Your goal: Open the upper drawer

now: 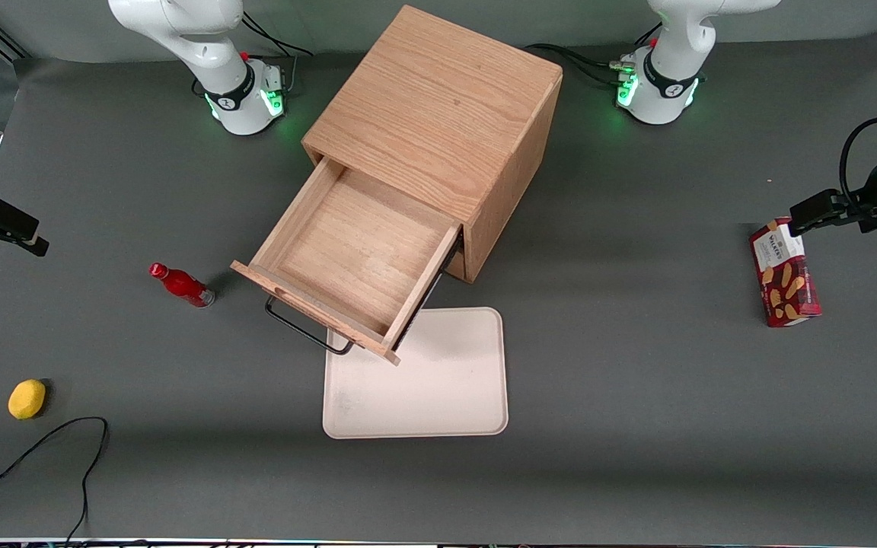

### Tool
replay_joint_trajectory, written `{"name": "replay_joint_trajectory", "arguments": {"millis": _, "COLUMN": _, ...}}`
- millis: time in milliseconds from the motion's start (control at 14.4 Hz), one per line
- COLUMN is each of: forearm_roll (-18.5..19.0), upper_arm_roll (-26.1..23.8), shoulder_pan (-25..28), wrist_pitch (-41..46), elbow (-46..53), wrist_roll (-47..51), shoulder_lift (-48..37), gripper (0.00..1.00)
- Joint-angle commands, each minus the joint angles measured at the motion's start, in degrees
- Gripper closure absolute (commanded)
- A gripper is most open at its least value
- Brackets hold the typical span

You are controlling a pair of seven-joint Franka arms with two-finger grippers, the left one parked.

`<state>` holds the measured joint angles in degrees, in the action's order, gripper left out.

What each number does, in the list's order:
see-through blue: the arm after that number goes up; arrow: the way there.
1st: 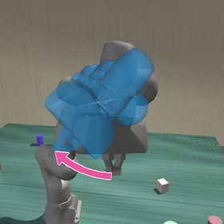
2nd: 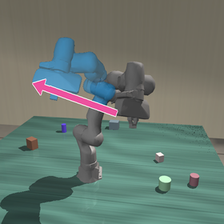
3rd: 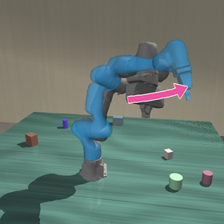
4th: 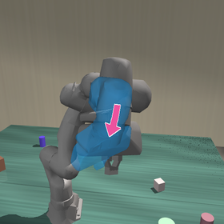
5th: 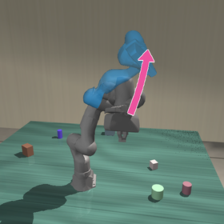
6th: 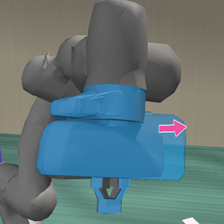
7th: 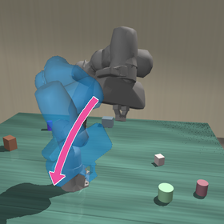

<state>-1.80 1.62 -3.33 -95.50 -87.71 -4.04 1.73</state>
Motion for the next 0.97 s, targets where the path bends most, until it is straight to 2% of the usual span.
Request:
{"name": "replay_joint_trajectory", "arguments": {"millis": 0, "forearm_roll": 0.74, "upper_arm_roll": -0.39, "shoulder_pan": -0.62, "wrist_pitch": 0.32, "elbow": -0.01, "wrist_roll": 0.18, "shoulder_lift": -0.41, "gripper": 0.00}}
{"name": "replay_joint_trajectory", "arguments": {"millis": 416, "forearm_roll": 0.74, "upper_arm_roll": -0.56, "shoulder_pan": -1.51, "wrist_pitch": 1.46, "elbow": 0.17, "wrist_roll": -1.68, "shoulder_lift": -0.49, "gripper": 0.00}}
{"name": "replay_joint_trajectory", "arguments": {"millis": 902, "forearm_roll": 1.89, "upper_arm_roll": -0.21, "shoulder_pan": 0.34, "wrist_pitch": 1.90, "elbow": 0.34, "wrist_roll": -1.15, "shoulder_lift": -0.49, "gripper": 0.00}}
